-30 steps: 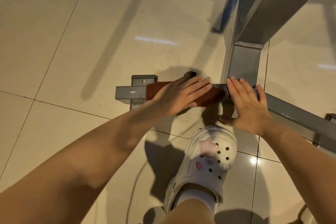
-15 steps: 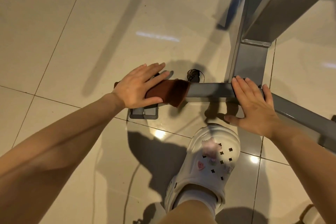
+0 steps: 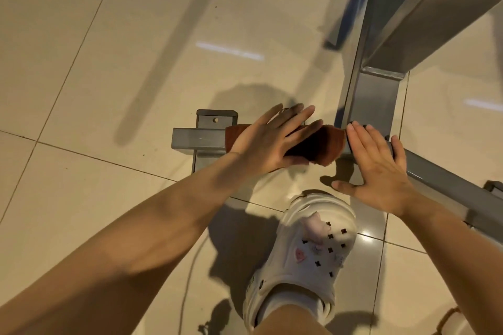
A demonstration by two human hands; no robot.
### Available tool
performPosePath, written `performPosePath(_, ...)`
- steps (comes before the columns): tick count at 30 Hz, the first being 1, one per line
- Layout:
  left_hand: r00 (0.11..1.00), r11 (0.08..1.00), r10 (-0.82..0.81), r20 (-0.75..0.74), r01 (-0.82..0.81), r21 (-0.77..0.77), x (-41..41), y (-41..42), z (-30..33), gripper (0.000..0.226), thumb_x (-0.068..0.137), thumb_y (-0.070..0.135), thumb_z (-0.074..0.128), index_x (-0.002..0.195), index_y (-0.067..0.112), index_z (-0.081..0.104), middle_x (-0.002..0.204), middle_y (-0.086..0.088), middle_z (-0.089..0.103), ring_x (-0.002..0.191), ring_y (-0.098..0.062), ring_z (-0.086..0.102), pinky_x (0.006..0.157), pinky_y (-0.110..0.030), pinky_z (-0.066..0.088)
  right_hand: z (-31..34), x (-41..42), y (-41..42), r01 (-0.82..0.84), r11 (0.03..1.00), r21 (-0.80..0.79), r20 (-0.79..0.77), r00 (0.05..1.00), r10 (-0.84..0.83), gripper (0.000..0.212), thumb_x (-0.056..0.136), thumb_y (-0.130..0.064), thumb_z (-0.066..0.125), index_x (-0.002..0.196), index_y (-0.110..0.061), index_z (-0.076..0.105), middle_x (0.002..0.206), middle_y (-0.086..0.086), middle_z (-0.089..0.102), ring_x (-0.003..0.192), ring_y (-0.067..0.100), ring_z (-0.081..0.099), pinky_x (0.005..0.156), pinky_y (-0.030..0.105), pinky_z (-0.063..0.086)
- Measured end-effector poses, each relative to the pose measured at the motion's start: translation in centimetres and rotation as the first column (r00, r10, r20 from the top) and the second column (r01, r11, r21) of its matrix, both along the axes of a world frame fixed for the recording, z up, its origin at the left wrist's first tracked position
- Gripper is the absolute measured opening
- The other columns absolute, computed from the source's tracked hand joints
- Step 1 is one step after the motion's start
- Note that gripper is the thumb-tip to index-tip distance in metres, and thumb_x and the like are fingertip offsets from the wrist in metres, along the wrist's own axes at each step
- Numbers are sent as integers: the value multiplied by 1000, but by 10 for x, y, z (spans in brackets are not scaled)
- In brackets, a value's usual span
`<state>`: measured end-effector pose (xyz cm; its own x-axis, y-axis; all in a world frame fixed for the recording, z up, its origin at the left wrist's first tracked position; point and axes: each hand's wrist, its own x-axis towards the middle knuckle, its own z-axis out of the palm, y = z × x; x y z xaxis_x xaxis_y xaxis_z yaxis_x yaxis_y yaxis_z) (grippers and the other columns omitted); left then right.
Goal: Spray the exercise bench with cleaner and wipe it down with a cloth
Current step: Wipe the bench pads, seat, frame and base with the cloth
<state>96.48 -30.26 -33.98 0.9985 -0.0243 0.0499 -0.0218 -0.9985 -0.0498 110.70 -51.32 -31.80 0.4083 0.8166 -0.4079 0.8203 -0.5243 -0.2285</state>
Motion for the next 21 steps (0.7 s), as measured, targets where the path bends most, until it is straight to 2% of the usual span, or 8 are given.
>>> performPosePath(3, 999, 995, -35, -2, 35, 94, -9, 9, 5, 71, 96, 63, 27, 152, 19, 23, 156, -10, 31, 140, -29, 34, 114, -43, 26, 4, 6, 0, -3, 1000, -15, -48, 999, 2, 104, 71, -72, 41, 144, -36, -22, 150, -20, -24, 137, -1, -26, 110, 34, -26)
performPosePath(6, 995, 995, -101, -19, 101, 3, -46, 41, 5, 66, 98, 59, 37, 151, 20, 30, 153, -10, 38, 139, -31, 36, 114, -46, 26, 6, 10, -1, -26, 999, -23, -83, 996, 24, 103, 70, -71, 41, 143, -38, -23, 152, -19, -24, 139, 0, -25, 113, 35, -22)
performPosePath(9, 999, 1000, 1, -52, 0, 24, -102, 90, 2, 64, 98, 59, 36, 151, 24, 29, 153, -11, 36, 139, -32, 38, 114, -49, 28, 6, 11, -1, -25, 999, -32, -91, 996, 22, 103, 69, -72, 41, 142, -39, -24, 151, -19, -25, 138, 0, -26, 113, 36, -22)
performPosePath(12, 991, 992, 122, -59, -123, -27, -127, 103, 2, 65, 97, 62, 32, 150, 25, 30, 154, -12, 34, 138, -33, 37, 113, -52, 26, 4, 7, 0, -27, 999, -28, -41, 999, 26, 106, 69, -73, 41, 142, -37, -27, 150, -19, -29, 137, 0, -27, 111, 35, -24)
performPosePath(17, 995, 995, 96, -5, -95, 26, -105, 76, -4, 65, 98, 54, 37, 151, 18, 29, 156, -11, 30, 141, -30, 34, 115, -47, 27, 2, 3, 0, -18, 1000, -24, -2, 1000, 18, 109, 69, -75, 39, 142, -33, -30, 148, -20, -31, 137, 0, -28, 111, 36, -24)
performPosePath(21, 997, 992, 83, -2, -83, 91, -36, 12, -11, 68, 95, 57, 31, 151, 19, 23, 155, -8, 33, 139, -26, 36, 113, -43, 29, 2, 5, 0, -19, 1000, -14, -11, 1000, 19, 108, 69, -75, 39, 143, -32, -28, 149, -20, -29, 138, 2, -27, 110, 35, -25)
